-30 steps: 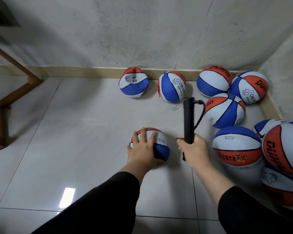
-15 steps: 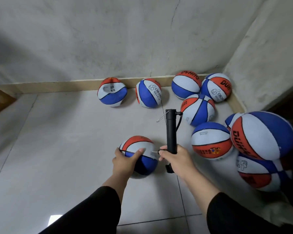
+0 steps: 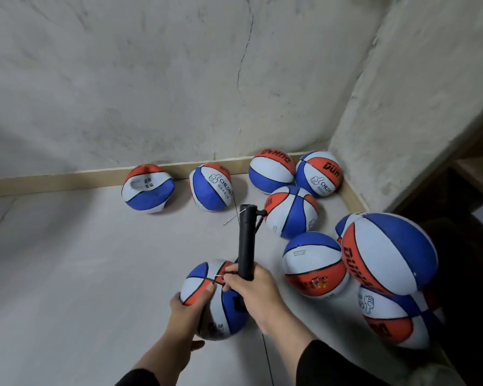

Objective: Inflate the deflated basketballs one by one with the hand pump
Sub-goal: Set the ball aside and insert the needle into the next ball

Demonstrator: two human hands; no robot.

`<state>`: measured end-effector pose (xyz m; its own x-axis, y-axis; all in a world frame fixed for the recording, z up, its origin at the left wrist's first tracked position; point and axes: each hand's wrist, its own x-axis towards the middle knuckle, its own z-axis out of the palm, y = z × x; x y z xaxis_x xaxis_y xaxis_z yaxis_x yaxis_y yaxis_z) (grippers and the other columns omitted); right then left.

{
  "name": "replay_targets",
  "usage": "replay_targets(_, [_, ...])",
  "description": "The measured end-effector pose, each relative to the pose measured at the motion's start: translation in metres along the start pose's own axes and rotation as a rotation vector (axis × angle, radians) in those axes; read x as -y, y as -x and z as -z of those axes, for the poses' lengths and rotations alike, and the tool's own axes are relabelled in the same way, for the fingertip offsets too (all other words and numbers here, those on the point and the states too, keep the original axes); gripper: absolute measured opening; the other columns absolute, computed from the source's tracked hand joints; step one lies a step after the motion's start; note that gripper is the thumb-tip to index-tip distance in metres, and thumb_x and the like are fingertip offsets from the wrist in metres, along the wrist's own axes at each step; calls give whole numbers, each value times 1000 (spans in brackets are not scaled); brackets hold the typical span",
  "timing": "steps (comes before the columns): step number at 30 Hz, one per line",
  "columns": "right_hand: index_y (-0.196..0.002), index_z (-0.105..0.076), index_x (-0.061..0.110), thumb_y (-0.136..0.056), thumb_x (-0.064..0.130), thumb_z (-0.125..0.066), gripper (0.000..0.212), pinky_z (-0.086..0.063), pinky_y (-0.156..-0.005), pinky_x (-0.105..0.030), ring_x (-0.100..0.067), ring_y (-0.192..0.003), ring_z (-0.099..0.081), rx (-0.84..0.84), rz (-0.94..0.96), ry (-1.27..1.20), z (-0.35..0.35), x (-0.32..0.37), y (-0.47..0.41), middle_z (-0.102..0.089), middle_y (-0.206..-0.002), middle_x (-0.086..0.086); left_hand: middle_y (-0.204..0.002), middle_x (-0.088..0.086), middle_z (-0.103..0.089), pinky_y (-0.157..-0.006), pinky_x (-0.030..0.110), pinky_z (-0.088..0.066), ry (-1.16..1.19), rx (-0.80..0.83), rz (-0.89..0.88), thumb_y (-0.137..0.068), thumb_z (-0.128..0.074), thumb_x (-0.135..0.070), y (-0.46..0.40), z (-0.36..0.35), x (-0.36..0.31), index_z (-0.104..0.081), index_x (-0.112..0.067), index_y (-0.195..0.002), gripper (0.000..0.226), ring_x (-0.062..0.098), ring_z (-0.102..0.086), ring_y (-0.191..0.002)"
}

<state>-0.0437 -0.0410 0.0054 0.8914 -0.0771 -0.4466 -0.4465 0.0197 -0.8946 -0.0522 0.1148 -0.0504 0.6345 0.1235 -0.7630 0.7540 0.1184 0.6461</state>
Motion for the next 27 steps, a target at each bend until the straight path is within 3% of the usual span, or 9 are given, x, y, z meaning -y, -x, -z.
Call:
replay_targets(7, [-100, -72, 21, -91, 20, -73, 8, -52, -82, -23, -12, -87, -72, -107, 172, 31, 45, 85, -21, -76, -82, -2, -131, -4, -61, -77, 44, -55, 38, 48, -259, -68, -84, -67, 14, -64, -79, -42, -40, -141, 88, 24, -64, -109])
replay_targets(9, [-97, -73, 21, -88, 20, -74, 9, -56, -88, -34, -18, -87, -73, -138, 258, 28, 71, 121, -32, -76, -80, -3, -131, -8, -63, -76, 42, -56, 50, 92, -321, -69, -81, -69, 21, -94, -112, -44, -44, -139, 83, 23, -66, -112])
replay_targets(11, [-97, -73, 21, -88, 18, -73, 10, -55, -92, -39, -18, -83, -71, -159, 342, 57, 102, 154, -43, -76, -78, -4, -134, -11, -63, -75, 42, -55, 53, 162, -394, -83, -74, -66, 28, -127, -142, -44, -48, -139, 66, 21, -66, -113])
replay_targets(15, [-97, -73, 20, -93, 11, -70, 11, -51, -80, -34, -13, -72, -65, -224, 417, 89, 166, 208, -61, -73, -75, -8, -134, -10, -59, -74, 40, -53, 57, 278, -397, -100, -61, -51, 42, -190, -182, -41, -42, -142, 47, 14, -61, -108])
replay_targets(17, [-98, -73, 17, -93, 9, -70, 10, -53, -82, -35, -15, -75, -66, -238, 431, 104, 196, 222, -74, -71, -75, -9, -132, -9, -59, -79, 43, -55, 30, 330, -392, -102, -59, -45, 43, -216, -193, -41, -42, -137, 39, 12, -60, -106])
replay_targets(19, [-99, -72, 14, -92, 8, -71, 9, -55, -89, -38, -19, -80, -67, -249, 434, 135, 222, 225, -88, -71, -77, -11, -126, -11, -56, -87, 45, -55, 10, 350, -388, -104, -59, -40, 38, -239, -200, -37, -43, -134, 38, 11, -58, -104])
replay_targets(22, [-98, -71, 11, -92, 5, -70, 8, -53, -84, -31, -17, -77, -65, -271, 427, 144, 254, 221, -109, -69, -77, -12, -118, -15, -56, -89, 43, -52, -52, 355, -393, -103, -60, -34, 24, -265, -204, -38, -42, -134, 39, 14, -57, -109])
replay_targets(25, [-97, -69, 11, -93, 4, -68, 8, -50, -72, -19, -8, -69, -63, -333, 396, 147, 279, 214, -131, -68, -75, -8, -149, -2, -53, -100, 44, -46, -145, 394, -407, -99, -65, -39, 0, -283, -203, -35, -35, -158, 66, 22, -53, -132])
replay_targets(27, [-95, -69, 10, -92, 5, -69, 6, -49, -70, -21, -8, -66, -62, -383, 365, 195, 290, 206, -148, -68, -72, -6, -157, -1, -47, -105, 34, -40, -317, 401, -493, -100, -65, -41, -17, -293, -199, -32, -29, -162, 71, 20, -47, -140])
